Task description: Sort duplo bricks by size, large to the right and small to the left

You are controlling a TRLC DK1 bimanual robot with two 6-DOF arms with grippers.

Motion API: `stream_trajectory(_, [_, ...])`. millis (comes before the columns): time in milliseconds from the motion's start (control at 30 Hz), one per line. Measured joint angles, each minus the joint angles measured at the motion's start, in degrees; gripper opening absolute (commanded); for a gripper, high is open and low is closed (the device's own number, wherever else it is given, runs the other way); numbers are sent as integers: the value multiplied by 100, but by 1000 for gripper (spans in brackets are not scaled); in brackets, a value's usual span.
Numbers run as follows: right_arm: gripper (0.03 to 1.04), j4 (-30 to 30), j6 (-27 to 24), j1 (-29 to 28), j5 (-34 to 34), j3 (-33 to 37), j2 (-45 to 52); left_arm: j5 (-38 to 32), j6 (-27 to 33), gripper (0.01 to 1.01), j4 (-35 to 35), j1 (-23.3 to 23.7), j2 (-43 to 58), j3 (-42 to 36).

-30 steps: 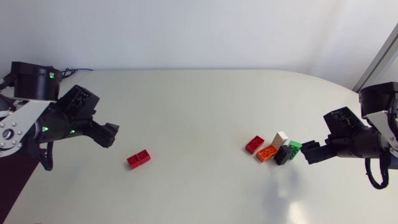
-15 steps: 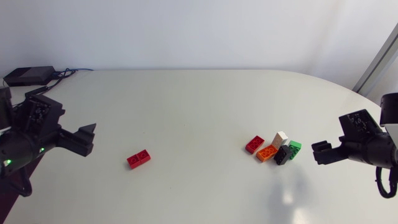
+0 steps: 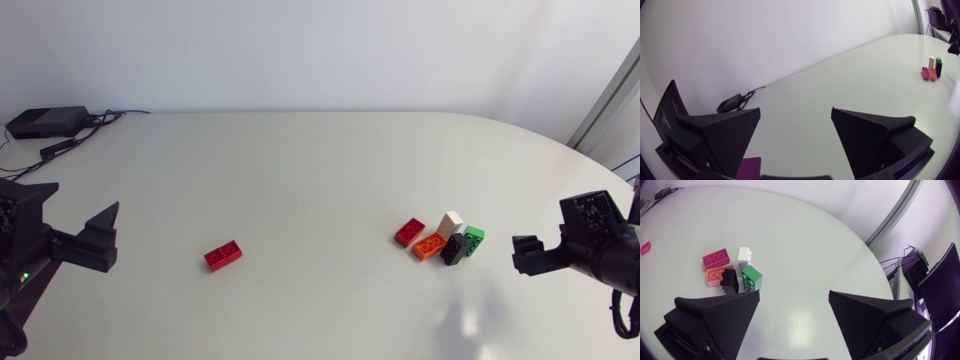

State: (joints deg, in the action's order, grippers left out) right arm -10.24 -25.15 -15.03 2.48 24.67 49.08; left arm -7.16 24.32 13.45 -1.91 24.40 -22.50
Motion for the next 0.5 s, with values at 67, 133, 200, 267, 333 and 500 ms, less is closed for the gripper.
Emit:
stream_trajectory(67, [993,63,-4,0,0,-85,-116,2,0,984,85,0,-256,72])
stream_trajectory(133, [993,162,-22,-7,2,-166,-227,0,0,984,144,4,-487,142])
stream_trajectory(200, [993,212,-42,-39,2,-254,-365,2,2,982,214,7,-710,195])
stream_trajectory(267, [993,291,-63,-77,2,-380,-557,0,2,982,260,9,-929,254])
stream_trajectory(333, [993,297,-85,-79,0,-476,-754,0,2,982,289,9,-1126,319])
stream_trajectory(500, [993,363,-149,-79,0,-688,-1189,2,4,982,411,31,-1456,426])
